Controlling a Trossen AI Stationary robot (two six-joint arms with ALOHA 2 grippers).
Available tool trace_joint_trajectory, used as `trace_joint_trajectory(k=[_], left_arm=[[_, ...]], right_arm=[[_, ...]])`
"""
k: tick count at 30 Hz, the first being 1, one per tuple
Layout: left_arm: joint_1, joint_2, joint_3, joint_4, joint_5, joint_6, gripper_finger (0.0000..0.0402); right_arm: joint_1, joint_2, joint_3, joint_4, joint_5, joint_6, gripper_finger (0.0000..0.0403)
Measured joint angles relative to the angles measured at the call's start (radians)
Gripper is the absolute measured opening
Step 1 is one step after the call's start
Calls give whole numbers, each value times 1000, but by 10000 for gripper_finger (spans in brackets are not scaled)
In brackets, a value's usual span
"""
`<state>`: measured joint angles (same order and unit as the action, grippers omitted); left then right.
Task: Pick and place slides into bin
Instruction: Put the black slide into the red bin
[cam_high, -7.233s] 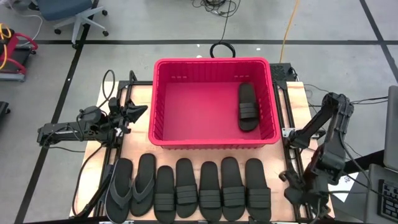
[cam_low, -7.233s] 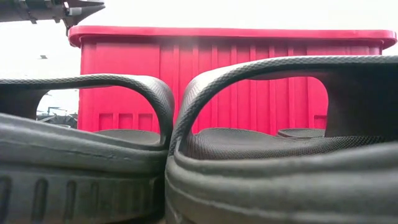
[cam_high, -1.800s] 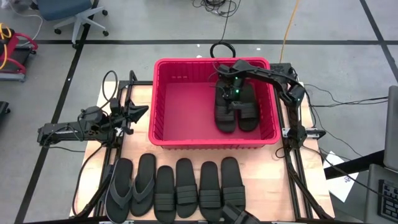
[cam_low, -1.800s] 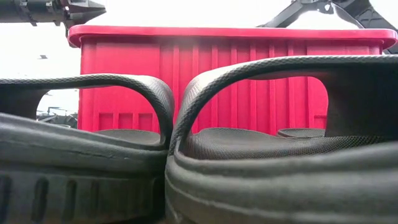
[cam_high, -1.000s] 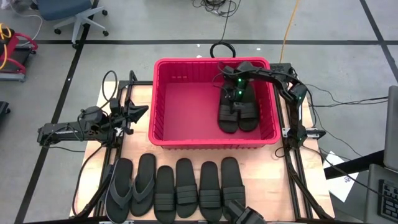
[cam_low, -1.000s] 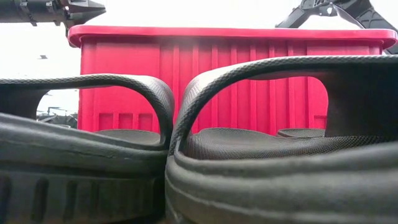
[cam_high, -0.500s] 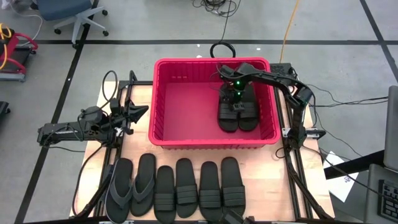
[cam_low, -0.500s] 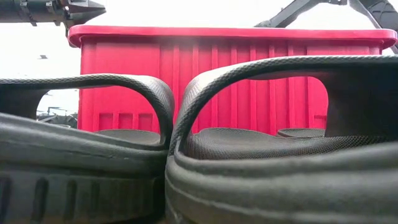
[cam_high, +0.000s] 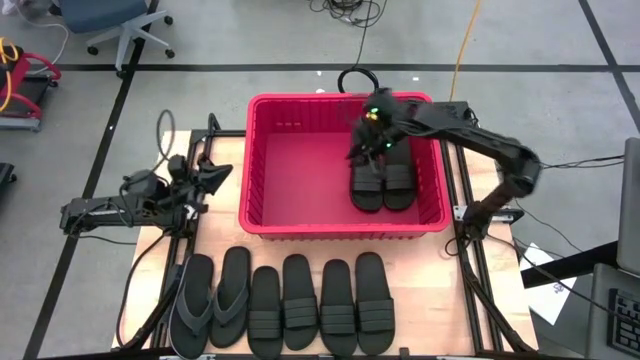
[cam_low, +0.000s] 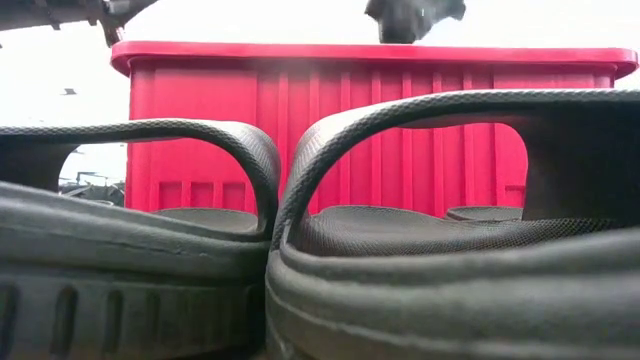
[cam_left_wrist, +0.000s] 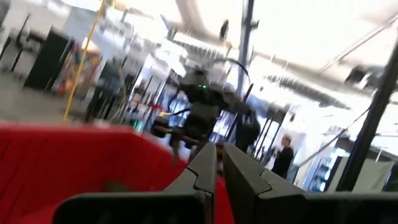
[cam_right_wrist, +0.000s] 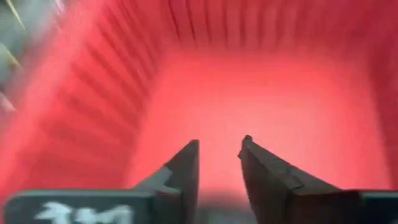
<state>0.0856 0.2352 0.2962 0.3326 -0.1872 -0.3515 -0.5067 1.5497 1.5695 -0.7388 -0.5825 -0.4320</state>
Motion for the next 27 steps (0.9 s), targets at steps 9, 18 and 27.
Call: trace_joint_trajectory(k=[9,18,27], left_arm=[[0,0,22,100,111,195,26],[-42,54,243,-136,318,119,4],[-90,214,445,-387,318,405,1]], right_arm=[[78,-228,-185,468,-46,291,8],[256,-345,-323,479,-17,424,1],[538,-374,-325,532,299,599,0]])
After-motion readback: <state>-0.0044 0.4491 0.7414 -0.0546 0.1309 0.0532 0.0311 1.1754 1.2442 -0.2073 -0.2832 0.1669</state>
